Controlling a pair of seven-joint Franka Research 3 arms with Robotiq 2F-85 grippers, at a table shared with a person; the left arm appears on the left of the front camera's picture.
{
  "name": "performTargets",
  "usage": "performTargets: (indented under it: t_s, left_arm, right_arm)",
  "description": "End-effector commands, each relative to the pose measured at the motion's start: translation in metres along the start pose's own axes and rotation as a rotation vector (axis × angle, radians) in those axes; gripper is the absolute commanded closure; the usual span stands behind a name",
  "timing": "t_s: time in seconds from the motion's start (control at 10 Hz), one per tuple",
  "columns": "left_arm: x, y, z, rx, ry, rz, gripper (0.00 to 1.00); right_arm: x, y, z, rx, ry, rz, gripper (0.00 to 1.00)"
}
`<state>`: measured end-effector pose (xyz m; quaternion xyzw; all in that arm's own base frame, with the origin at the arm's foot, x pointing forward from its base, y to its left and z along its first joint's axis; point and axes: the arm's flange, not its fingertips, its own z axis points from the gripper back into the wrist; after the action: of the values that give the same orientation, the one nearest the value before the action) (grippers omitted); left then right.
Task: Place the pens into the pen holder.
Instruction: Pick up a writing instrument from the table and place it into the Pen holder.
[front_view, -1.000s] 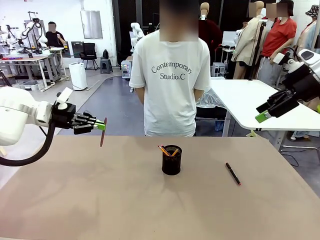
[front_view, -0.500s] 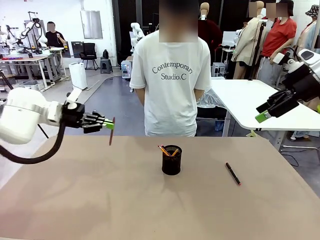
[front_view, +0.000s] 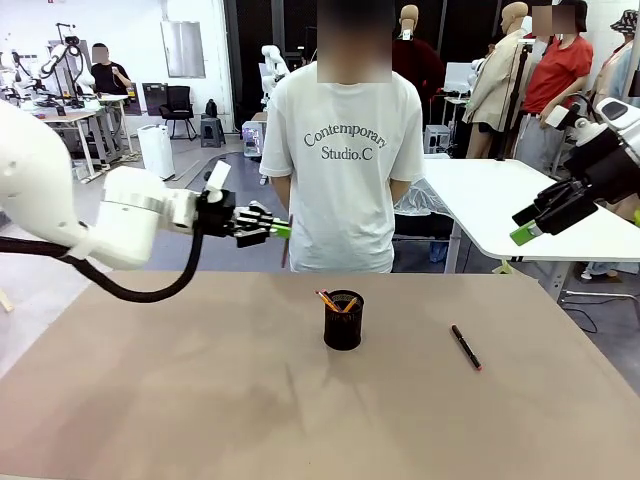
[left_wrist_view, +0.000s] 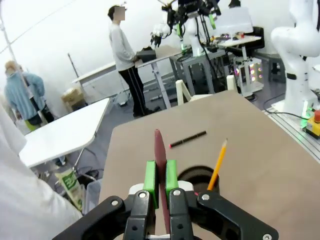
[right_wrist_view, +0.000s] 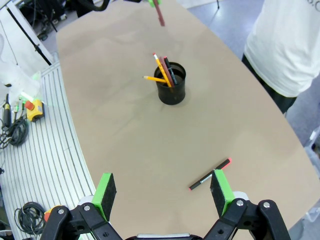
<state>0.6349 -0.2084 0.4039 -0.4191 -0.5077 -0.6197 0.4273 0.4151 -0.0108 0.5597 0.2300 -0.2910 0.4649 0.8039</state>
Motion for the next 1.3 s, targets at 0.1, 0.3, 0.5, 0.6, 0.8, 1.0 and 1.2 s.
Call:
performTargets:
  t_s: [0.1, 0.3, 0.5, 0.6, 0.8, 1.0, 1.2]
  left_arm:
    - [-0.008, 0.020, -0.047, -0.046, -0.099, -0.054, 1.00]
    - [-0.008, 0.023, -0.072, -0.090, -0.143, -0.071, 1.00]
    - [-0.013, 0.017, -0.088, -0.145, -0.212, -0.048, 1.00]
    - [-0.021, 0.017, -0.084, -0.141, -0.210, -0.047, 1.00]
    - [-0.008, 0.014, -0.090, -0.125, -0.156, -0.042, 1.00]
    - [-0.008, 0.014, -0.090, -0.125, -0.156, -0.042, 1.00]
    - [-0.021, 0.008, -0.098, -0.188, -0.163, -0.037, 1.00]
  right_arm:
    - [0.001, 0.000, 0.001, 0.003, -0.015, -0.007, 0.00]
    - [0.001, 0.000, 0.001, 0.003, -0.015, -0.007, 0.00]
    - [0.001, 0.000, 0.001, 0.003, -0.015, -0.007, 0.00]
    - [0.001, 0.000, 0.001, 0.003, -0.015, -0.007, 0.00]
    - [0.001, 0.000, 0.001, 0.003, -0.015, -0.007, 0.00]
    - [0.001, 0.000, 0.001, 0.003, -0.015, -0.007, 0.00]
    - [0.001, 0.000, 0.001, 0.003, -0.015, -0.007, 0.00]
